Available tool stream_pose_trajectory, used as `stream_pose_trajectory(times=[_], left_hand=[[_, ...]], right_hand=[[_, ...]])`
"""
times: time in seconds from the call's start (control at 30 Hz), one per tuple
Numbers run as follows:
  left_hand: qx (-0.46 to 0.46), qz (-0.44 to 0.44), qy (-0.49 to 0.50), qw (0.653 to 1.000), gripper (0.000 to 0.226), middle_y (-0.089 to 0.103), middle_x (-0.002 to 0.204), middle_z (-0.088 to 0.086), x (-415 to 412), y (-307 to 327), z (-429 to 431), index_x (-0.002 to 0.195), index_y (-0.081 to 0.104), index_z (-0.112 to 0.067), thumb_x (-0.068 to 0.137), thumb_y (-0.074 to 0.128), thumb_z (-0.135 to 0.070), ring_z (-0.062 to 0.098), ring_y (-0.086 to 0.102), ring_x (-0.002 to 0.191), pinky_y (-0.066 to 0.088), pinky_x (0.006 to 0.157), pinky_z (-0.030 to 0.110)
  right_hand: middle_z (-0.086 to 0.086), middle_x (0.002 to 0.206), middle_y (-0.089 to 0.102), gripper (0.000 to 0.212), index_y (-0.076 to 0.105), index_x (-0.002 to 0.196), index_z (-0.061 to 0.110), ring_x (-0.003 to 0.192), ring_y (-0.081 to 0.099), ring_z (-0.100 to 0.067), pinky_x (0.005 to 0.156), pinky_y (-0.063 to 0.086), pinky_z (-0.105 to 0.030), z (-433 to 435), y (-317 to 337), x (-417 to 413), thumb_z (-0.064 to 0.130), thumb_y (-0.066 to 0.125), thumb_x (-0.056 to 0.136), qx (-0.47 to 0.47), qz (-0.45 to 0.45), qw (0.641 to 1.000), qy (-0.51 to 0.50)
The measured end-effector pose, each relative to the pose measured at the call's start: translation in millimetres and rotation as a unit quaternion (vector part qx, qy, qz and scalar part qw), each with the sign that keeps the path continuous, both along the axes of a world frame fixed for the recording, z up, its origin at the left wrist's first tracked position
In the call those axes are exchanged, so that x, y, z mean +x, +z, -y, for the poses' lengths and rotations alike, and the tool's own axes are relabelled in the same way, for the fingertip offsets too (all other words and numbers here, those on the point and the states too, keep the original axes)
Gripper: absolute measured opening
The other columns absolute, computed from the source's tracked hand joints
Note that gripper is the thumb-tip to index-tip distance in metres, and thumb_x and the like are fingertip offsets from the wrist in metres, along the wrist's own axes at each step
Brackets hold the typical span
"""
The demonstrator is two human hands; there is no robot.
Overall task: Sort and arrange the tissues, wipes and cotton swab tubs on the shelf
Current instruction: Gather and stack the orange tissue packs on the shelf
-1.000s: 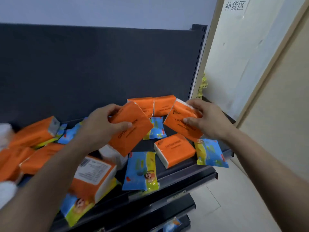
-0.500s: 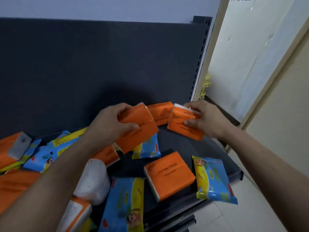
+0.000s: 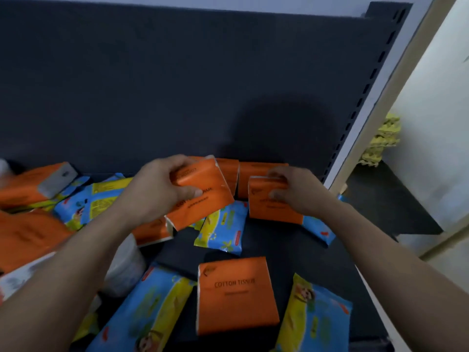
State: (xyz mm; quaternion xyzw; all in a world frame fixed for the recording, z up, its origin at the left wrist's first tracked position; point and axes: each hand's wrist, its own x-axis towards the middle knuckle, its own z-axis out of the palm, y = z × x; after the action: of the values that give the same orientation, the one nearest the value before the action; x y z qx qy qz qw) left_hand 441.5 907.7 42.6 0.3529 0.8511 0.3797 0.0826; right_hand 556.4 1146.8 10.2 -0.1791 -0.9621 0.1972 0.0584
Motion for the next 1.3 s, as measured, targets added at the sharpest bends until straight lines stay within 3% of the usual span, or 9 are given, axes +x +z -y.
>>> stream_pose_trajectory(times=[0.07,0.23,0.37,0.53,0.73,0.93,1.13,1.3], left_hand=[[-0.003,0.001,0.013,1.0,0.037,0.065,0.089,-0.013,2,-2,-1,0.099,0.06,-0.034,0.071,0.078,-0.02,0.0,0.061,0.078,0.045,0.064,0.016],[-0.015,0.012,0.026,0.999,0.04,0.066,0.095,-0.008,-1,-3,4,0.107,0.06,-0.029,0.072,0.077,-0.022,0.009,0.064,0.082,0.052,0.073,0.03],[-0.029,0.019,0.01,0.999,0.041,0.063,0.097,-0.012,-8,-6,8,0.109,0.056,-0.035,0.074,0.075,-0.025,0.003,0.06,0.082,0.046,0.065,0.02],[-0.035,0.02,-0.013,0.999,0.042,0.065,0.097,-0.01,-17,-8,8,0.111,0.057,-0.033,0.075,0.075,-0.024,0.002,0.061,0.082,0.046,0.065,0.017],[-0.035,0.02,-0.042,0.998,0.041,0.067,0.091,-0.009,-25,-8,6,0.108,0.059,-0.033,0.072,0.077,-0.025,0.005,0.064,0.077,0.051,0.068,0.022],[-0.049,-0.003,-0.054,0.997,0.041,0.067,0.092,-0.009,-29,-10,7,0.108,0.059,-0.033,0.071,0.077,-0.03,0.007,0.064,0.08,0.051,0.075,0.03],[-0.04,0.003,-0.06,0.997,0.039,0.067,0.091,-0.011,-26,-5,11,0.106,0.059,-0.034,0.072,0.077,-0.028,0.005,0.064,0.079,0.053,0.074,0.03],[-0.036,0.006,-0.063,0.997,0.039,0.066,0.09,-0.013,-23,-4,10,0.106,0.059,-0.034,0.072,0.077,-0.028,0.004,0.063,0.079,0.052,0.074,0.028]], right_hand=[[-0.005,0.123,0.058,0.046,0.054,0.126,0.021,0.112,0.053,-0.021,0.091,0.041,-0.029,-2,-3,-4,0.023,0.068,0.082,0.002,-0.013,1.0,0.004],[-0.002,0.119,0.059,0.04,0.057,0.119,0.023,0.113,0.052,-0.021,0.1,0.039,-0.035,-5,-7,-13,0.02,0.069,0.082,0.001,-0.032,0.999,0.017],[0.001,0.12,0.056,0.036,0.057,0.114,0.028,0.11,0.052,-0.018,0.09,0.044,-0.03,-5,-6,-15,0.021,0.07,0.081,-0.053,-0.023,0.998,0.001],[0.0,0.121,0.057,0.037,0.058,0.116,0.025,0.11,0.053,-0.016,0.088,0.041,-0.025,1,-2,-14,0.021,0.069,0.082,-0.044,-0.016,0.999,-0.018],[-0.002,0.129,0.051,0.052,0.049,0.131,0.023,0.12,0.042,-0.024,0.101,0.031,-0.038,7,-1,-6,0.036,0.066,0.083,0.122,0.023,0.99,-0.061],[-0.005,0.126,0.056,0.049,0.052,0.131,0.018,0.116,0.05,-0.023,0.088,0.036,-0.026,9,7,0,0.023,0.067,0.084,0.049,0.023,0.997,-0.059],[-0.007,0.121,0.057,0.05,0.05,0.132,0.018,0.104,0.055,-0.022,0.081,0.042,-0.027,8,8,-1,0.023,0.067,0.085,0.011,0.046,0.996,-0.071],[-0.006,0.131,0.051,0.054,0.047,0.134,0.018,0.119,0.047,-0.025,0.098,0.041,-0.037,8,8,1,0.025,0.066,0.084,0.058,0.025,0.995,-0.078]])
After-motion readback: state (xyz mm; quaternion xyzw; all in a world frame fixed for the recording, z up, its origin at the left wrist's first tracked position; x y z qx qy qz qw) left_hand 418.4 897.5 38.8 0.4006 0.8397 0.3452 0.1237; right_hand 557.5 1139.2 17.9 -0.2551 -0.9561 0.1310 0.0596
